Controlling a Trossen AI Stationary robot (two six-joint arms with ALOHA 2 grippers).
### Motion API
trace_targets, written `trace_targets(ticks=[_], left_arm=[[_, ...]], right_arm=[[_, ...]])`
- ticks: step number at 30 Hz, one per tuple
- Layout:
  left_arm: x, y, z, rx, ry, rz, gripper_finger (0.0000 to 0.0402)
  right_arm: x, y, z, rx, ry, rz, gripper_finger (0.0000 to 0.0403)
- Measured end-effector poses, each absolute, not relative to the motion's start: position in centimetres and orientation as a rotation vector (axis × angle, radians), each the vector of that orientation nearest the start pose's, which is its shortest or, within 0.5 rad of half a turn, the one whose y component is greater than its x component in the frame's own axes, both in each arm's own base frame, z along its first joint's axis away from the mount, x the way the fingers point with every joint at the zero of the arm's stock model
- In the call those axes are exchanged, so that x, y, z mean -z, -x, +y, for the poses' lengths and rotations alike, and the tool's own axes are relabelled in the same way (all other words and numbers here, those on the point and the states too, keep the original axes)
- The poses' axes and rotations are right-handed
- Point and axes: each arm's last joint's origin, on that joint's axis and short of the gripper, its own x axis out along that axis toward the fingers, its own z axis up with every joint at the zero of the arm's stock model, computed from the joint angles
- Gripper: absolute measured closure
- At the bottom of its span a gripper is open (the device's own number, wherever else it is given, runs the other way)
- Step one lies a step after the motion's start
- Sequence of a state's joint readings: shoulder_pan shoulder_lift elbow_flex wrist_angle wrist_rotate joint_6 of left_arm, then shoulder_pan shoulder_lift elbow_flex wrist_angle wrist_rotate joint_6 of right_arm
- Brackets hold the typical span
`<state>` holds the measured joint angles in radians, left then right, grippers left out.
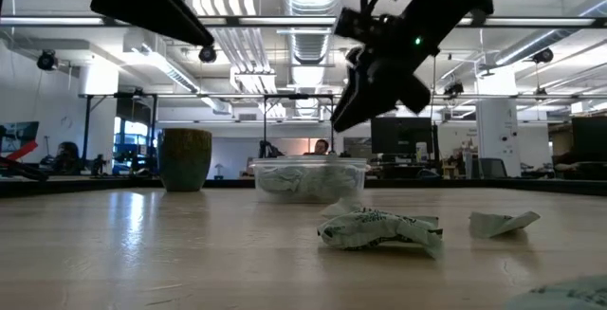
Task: Pick and place Stevia / Truvia into bins
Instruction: Put the stevia packet into the bottom transparent container
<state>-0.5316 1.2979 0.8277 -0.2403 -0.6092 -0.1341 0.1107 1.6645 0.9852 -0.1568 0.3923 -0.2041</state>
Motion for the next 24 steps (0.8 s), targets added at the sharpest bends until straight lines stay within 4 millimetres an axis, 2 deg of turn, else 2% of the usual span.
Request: trace_targets(ticks=[10,16,24], left_arm=[[-21.0,-24.8,-12.6,-0.049,-0.386,0.61,0.0278],[-18.9,-26.9,-14.1,0.016,-0.348,0.573,0.0278],[-17.2,-29.3,-15.8,0.13,-0.333,0.497,0.0278]], right_arm=[[-22.5,-29.3,4.9,0.184,0.253,0.884,0.0264],[-22.9,-26.7,7.2,0.125,0.222,0.867,0.0272],[-23.5,-24.7,9.3,0.059,0.181,0.82,0.0281]])
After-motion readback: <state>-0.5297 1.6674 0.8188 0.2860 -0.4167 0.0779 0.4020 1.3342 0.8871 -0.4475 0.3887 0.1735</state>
